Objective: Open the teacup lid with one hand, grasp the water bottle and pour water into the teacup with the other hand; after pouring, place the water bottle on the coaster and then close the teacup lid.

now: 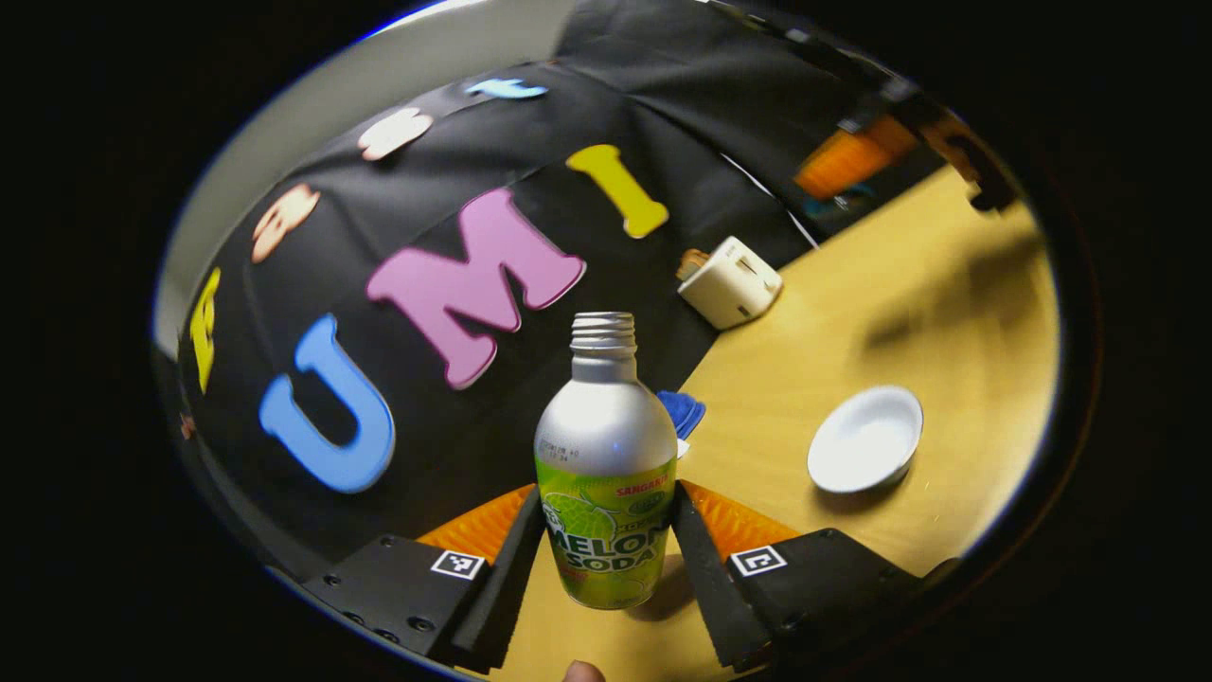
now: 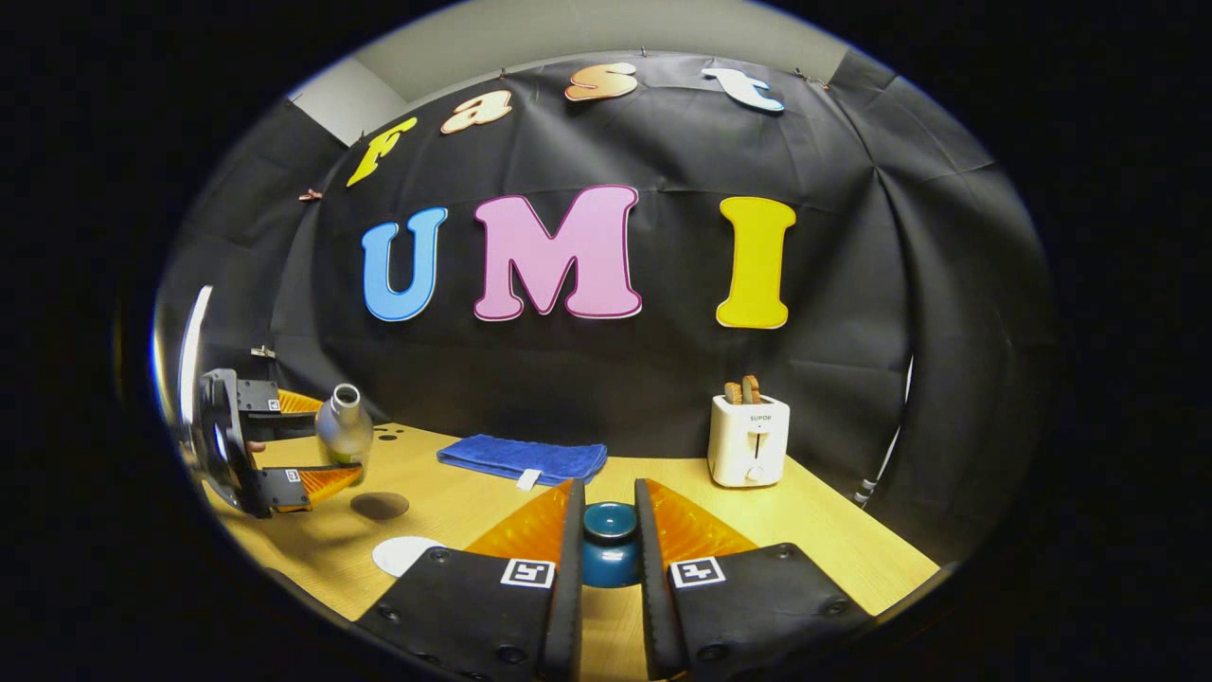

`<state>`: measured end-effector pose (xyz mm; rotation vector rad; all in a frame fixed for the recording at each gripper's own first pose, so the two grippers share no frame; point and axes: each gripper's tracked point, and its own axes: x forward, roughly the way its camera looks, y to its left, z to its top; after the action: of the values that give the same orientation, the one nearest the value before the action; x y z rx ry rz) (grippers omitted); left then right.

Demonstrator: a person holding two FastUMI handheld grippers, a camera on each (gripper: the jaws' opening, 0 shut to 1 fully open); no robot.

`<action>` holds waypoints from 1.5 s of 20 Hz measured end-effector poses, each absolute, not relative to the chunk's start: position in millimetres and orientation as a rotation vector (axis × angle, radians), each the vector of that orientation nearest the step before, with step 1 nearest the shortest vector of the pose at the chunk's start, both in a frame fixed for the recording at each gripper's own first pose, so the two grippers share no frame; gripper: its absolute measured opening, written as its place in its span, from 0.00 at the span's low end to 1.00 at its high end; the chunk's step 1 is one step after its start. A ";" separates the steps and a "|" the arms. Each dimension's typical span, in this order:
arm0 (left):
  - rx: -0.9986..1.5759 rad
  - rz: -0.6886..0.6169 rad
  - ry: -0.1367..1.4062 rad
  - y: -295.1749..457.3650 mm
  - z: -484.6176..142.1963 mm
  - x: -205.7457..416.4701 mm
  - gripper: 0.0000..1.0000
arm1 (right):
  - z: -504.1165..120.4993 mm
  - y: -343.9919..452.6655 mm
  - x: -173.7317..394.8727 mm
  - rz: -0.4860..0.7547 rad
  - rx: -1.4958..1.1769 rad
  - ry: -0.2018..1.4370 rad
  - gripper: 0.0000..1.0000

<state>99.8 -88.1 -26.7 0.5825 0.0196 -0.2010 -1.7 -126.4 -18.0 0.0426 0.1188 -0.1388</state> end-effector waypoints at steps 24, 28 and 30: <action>-0.059 -0.116 0.140 -57.8 -76.4 140.4 0.80 | -22.8 -127.5 -0.6 -0.138 0.048 0.128 0.30; -0.038 -0.103 0.163 -55.3 -82.9 142.5 0.83 | -23.5 -126.0 -0.9 -0.136 0.048 0.130 0.29; -0.020 -0.074 0.188 -51.8 -89.2 142.6 0.90 | -23.6 -125.0 -0.1 -0.132 0.048 0.131 0.24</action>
<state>142.6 -51.8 -89.2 -0.0198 0.1876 -0.0738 -0.1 -125.0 -23.6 0.0476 0.1314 -0.1322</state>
